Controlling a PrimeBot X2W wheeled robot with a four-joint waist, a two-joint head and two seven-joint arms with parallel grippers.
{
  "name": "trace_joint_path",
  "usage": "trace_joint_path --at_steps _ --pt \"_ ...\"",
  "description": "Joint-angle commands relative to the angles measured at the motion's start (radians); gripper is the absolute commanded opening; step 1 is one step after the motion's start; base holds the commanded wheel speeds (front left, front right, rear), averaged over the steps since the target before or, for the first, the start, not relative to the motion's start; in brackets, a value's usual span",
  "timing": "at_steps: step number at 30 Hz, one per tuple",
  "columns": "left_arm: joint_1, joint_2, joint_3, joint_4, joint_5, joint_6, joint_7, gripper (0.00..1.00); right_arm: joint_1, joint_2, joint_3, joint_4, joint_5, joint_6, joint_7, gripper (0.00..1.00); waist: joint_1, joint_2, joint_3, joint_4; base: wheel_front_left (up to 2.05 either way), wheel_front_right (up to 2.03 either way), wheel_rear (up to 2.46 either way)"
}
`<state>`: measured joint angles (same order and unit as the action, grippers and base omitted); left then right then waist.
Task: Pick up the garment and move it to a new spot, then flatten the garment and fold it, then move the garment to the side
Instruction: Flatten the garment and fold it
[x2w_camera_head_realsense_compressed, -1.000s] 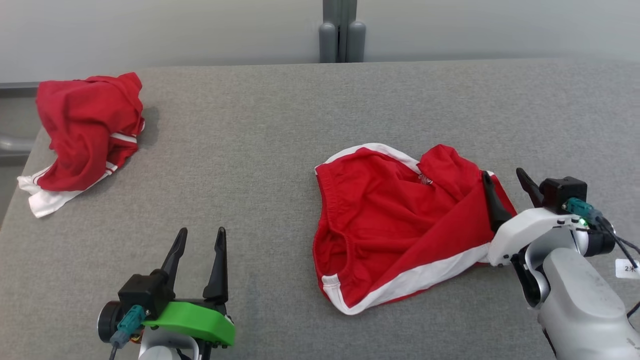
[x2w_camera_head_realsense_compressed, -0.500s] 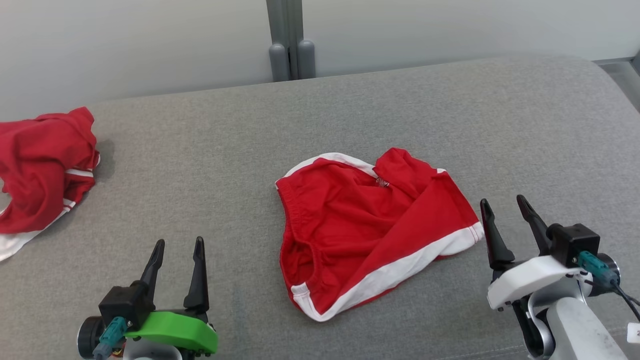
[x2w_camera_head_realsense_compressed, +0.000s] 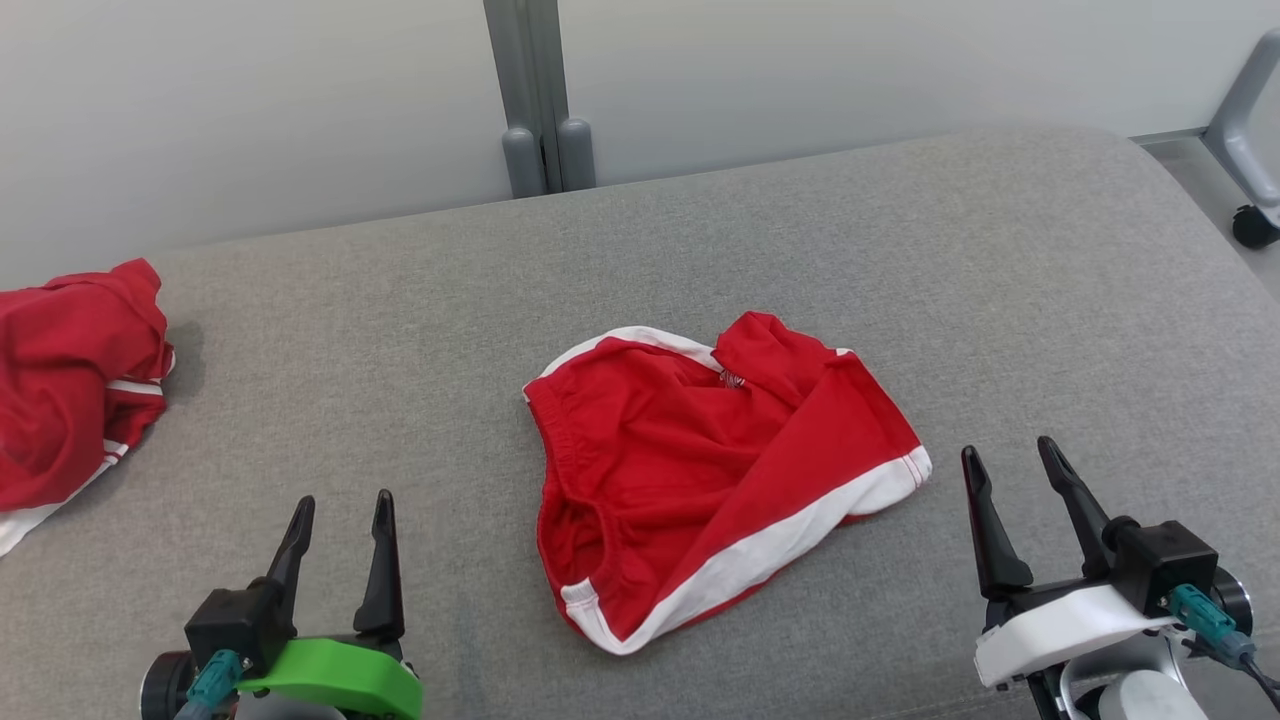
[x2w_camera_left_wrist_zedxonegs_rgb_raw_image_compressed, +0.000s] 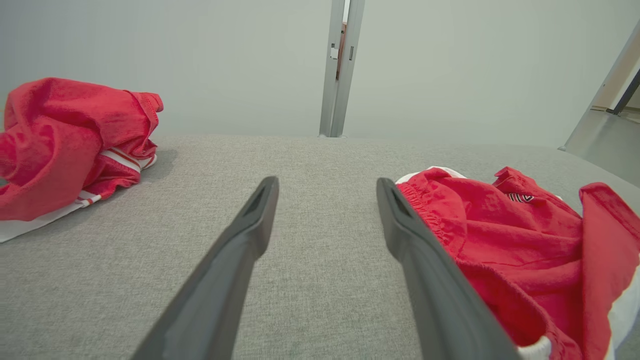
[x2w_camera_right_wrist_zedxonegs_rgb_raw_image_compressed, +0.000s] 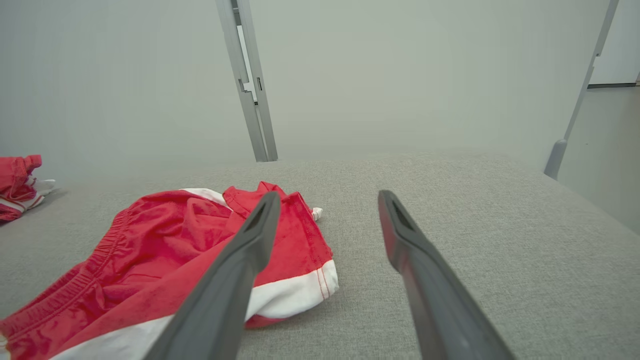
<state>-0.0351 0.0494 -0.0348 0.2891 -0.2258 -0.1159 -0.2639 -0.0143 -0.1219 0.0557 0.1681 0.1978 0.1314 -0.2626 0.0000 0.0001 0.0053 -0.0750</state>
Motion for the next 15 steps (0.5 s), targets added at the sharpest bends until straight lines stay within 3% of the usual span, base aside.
trace_joint_path --at_steps 1,15 --pt "0.011 0.002 0.008 -0.001 0.014 -0.005 -0.001 1.00 0.015 0.000 0.007 -0.009 -0.005 -0.001 -0.003 1.00 0.0000 -0.0001 -0.003 0.000 0.00 0.00 0.00" --pt "0.033 0.002 0.060 -0.012 0.040 0.012 -0.001 1.00 0.053 0.011 0.036 -0.029 -0.014 -0.001 -0.003 1.00 0.0000 -0.0001 -0.017 0.023 0.00 0.00 0.00"
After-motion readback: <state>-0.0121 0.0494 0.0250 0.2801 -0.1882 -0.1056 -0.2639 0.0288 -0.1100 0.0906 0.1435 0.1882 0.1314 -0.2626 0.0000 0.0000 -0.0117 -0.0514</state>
